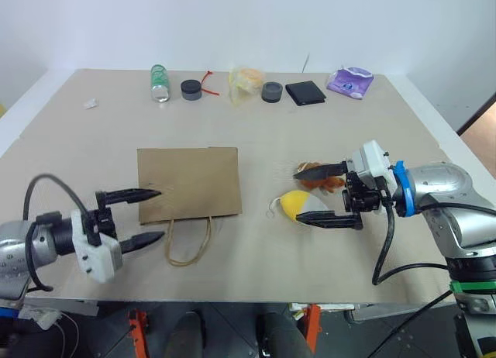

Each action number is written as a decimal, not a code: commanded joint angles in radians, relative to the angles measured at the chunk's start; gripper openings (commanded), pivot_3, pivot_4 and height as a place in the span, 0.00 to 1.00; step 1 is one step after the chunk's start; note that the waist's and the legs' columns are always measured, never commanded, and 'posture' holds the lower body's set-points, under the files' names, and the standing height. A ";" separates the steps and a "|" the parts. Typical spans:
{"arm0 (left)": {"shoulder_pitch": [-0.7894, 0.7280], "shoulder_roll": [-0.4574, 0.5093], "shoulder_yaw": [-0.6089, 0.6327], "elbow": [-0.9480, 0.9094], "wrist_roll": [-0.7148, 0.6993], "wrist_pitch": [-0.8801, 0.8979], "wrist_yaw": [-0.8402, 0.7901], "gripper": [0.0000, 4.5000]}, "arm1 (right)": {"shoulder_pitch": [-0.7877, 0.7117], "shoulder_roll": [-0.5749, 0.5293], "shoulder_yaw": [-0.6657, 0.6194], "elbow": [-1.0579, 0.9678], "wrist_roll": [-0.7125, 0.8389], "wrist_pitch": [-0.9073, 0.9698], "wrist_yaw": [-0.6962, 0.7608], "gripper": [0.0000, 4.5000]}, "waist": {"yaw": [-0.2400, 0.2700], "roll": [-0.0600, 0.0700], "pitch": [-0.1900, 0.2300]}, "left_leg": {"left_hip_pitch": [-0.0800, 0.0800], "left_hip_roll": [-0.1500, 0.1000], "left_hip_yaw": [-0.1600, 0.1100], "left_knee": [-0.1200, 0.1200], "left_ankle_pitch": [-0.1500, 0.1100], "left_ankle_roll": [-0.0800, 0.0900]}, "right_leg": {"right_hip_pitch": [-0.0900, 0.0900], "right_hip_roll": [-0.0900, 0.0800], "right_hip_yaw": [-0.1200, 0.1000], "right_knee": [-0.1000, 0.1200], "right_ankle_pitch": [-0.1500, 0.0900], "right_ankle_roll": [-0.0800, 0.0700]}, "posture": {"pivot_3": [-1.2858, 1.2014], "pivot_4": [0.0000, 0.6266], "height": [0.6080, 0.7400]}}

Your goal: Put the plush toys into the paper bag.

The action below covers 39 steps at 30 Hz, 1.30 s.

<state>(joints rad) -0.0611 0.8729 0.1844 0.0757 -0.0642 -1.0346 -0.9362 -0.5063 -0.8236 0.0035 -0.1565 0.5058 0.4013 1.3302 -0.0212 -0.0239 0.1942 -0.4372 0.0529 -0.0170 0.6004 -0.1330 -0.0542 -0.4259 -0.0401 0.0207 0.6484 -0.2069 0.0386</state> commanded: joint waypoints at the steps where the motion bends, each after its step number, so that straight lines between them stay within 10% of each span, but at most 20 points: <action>1: 0.006 0.016 0.003 0.054 0.037 -0.147 0.050 1.00 | 0.016 -0.010 -0.040 -0.040 0.015 -0.010 -0.017 0.99 | 0.000 0.000 0.000 | 0.001 0.001 0.001 0.000 0.000 0.000 | 0.000 0.000 0.000 0.000 0.000 0.000 | 0.52 0.24 1.00; 39: -0.096 0.060 -0.128 0.239 0.321 -0.289 0.384 1.00 | 0.044 -0.010 -0.042 -0.079 0.035 0.026 -0.088 0.99 | 0.001 0.000 0.000 | 0.000 0.012 0.018 0.001 0.000 0.000 | -0.001 0.000 0.000 0.000 0.001 0.000 | 0.52 0.24 1.00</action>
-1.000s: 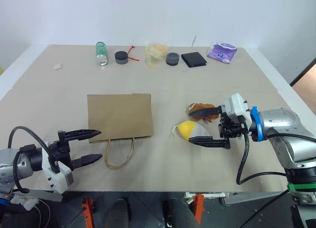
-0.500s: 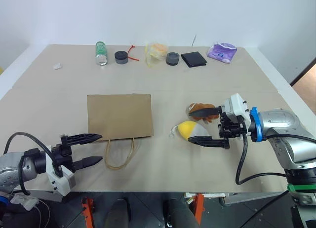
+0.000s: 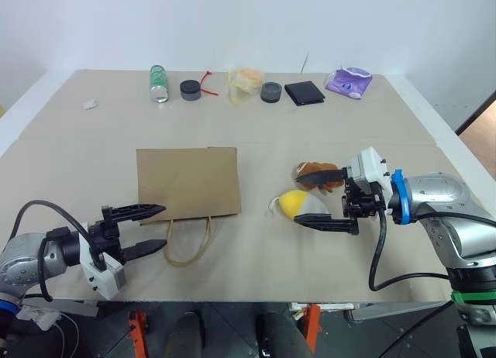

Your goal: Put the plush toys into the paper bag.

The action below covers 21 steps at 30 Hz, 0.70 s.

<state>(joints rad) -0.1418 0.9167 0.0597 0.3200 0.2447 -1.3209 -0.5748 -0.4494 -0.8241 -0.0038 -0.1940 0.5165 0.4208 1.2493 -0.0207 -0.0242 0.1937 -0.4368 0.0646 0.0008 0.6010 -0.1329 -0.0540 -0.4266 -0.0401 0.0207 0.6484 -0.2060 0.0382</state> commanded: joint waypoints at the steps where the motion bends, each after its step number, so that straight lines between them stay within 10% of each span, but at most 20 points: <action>1: -0.019 0.017 -0.007 -0.001 0.016 -0.004 0.029 1.00 | -0.011 -0.011 -0.037 -0.043 0.026 0.009 -0.009 0.99 | 0.000 0.000 0.000 | 0.000 0.000 0.000 0.000 0.000 0.000 | 0.000 0.000 0.000 0.000 0.000 0.000 | 0.52 0.24 1.00; 14: -0.106 -0.017 -0.120 0.073 0.109 -0.016 0.071 1.00 | -0.020 -0.012 -0.037 -0.056 0.037 0.030 -0.036 0.99 | 0.001 0.000 0.000 | 0.000 0.000 0.000 0.000 0.000 0.000 | 0.000 0.000 0.000 0.000 0.000 0.000 | 0.52 0.24 1.00; 21: -0.149 -0.028 -0.168 0.125 0.134 -0.024 0.100 0.38 | -0.015 -0.013 -0.041 -0.070 0.044 0.041 -0.047 1.00 | 0.001 0.000 0.000 | 0.000 0.000 0.000 0.000 0.000 0.000 | 0.000 0.000 0.000 0.000 0.000 0.000 | 0.52 0.24 1.00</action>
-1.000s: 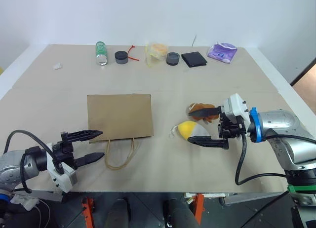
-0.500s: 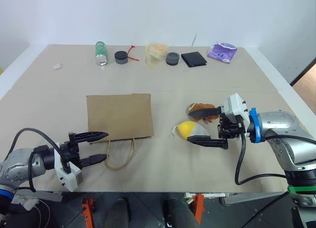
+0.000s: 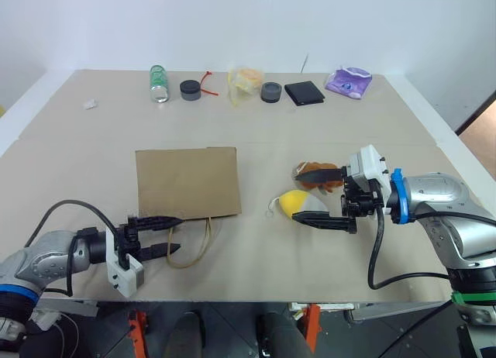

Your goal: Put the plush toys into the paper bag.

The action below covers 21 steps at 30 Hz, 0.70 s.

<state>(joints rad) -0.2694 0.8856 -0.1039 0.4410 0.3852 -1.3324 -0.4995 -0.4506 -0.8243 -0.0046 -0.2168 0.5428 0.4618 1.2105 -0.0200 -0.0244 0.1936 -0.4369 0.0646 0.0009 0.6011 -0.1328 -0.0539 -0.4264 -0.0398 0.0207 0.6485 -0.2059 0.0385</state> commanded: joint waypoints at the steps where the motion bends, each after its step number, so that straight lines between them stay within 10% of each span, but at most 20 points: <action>1: -0.027 0.004 -0.010 0.009 -0.005 -0.012 0.028 0.29 | -0.013 -0.013 -0.040 -0.047 0.018 0.001 -0.009 1.00 | 0.000 0.000 0.000 | 0.000 0.000 0.000 0.000 0.000 0.000 | 0.000 0.000 0.000 0.000 0.000 0.000 | 0.52 0.24 1.00; 4: -0.042 0.004 -0.021 0.022 -0.008 -0.003 0.040 0.02 | -0.009 -0.016 -0.041 -0.048 0.017 0.001 -0.011 1.00 | 0.000 0.000 0.000 | 0.000 0.000 0.000 0.000 0.000 0.000 | 0.000 0.000 0.000 0.000 0.000 0.000 | 0.52 0.24 1.00; 21: -0.038 -0.050 -0.017 -0.232 -0.339 0.352 0.021 0.02 | -0.014 0.011 -0.031 -0.064 0.040 0.028 -0.047 1.00 | 0.000 0.000 0.000 | 0.000 0.000 0.000 0.001 0.000 0.000 | 0.000 0.000 0.000 0.000 0.000 0.001 | 0.52 0.24 1.00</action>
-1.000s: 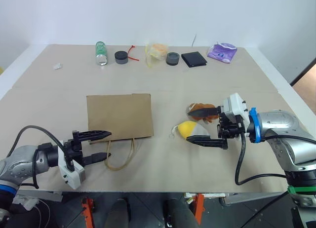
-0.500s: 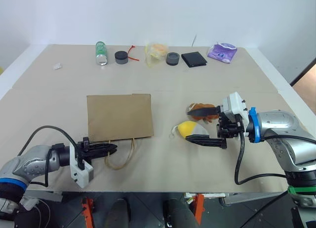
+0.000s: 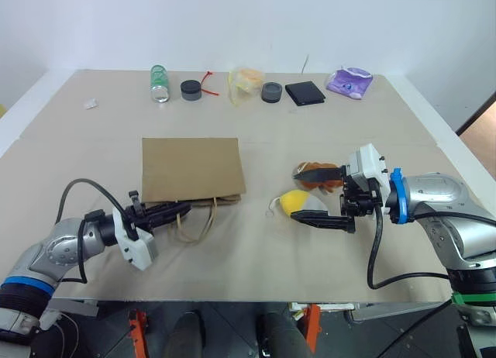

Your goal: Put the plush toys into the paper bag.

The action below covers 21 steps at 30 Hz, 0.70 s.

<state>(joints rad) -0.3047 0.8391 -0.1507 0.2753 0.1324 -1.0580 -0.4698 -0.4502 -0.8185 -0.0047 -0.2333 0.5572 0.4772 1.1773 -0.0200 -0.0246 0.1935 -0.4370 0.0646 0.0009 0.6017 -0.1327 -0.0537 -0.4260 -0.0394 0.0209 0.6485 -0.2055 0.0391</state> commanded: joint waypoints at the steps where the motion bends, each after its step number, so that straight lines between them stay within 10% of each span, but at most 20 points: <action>1: -0.003 -0.012 0.035 -0.090 -0.113 0.116 -0.012 0.02 | -0.016 0.012 -0.022 -0.060 0.032 0.033 -0.029 1.00 | -0.001 0.000 0.000 | 0.000 0.000 0.000 0.000 0.000 0.000 | 0.000 0.000 0.000 0.000 0.000 0.000 | 0.52 0.24 1.00; 7: 0.022 -0.046 0.045 -0.175 -0.144 0.221 -0.034 0.00 | -0.014 0.154 0.082 -0.112 0.003 0.147 -0.217 0.85 | -0.002 -0.002 -0.001 | 0.001 0.001 0.000 0.000 0.000 0.000 | 0.000 0.002 0.001 0.000 0.000 0.000 | 0.52 0.24 1.00; 15: 0.047 -0.095 0.072 -0.264 -0.158 0.314 -0.044 0.00 | -0.023 0.424 0.171 -0.011 -0.099 0.147 -0.449 0.06 | 0.000 -0.003 -0.002 | -0.001 0.001 -0.001 0.001 0.000 0.000 | 0.000 0.003 0.003 0.000 0.001 0.001 | 0.52 0.24 1.00; 21: 0.058 -0.128 0.100 -0.321 -0.185 0.392 -0.045 0.00 | -0.036 0.578 0.201 0.100 -0.164 0.075 -0.543 0.01 | -0.001 -0.006 -0.004 | 0.000 0.002 -0.001 0.001 0.000 0.000 | 0.000 0.005 0.003 0.000 0.001 0.000 | 0.52 0.24 1.00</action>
<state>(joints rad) -0.2461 0.7135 -0.0900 0.0005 -0.0152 -0.6810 -0.5184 -0.4603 -0.2529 0.2009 -0.1324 0.4057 0.5856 0.6559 -0.0211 -0.0305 0.1898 -0.4372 0.0670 -0.0002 0.6027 -0.1324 -0.0534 -0.4260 -0.0337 0.0237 0.6488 -0.2041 0.0392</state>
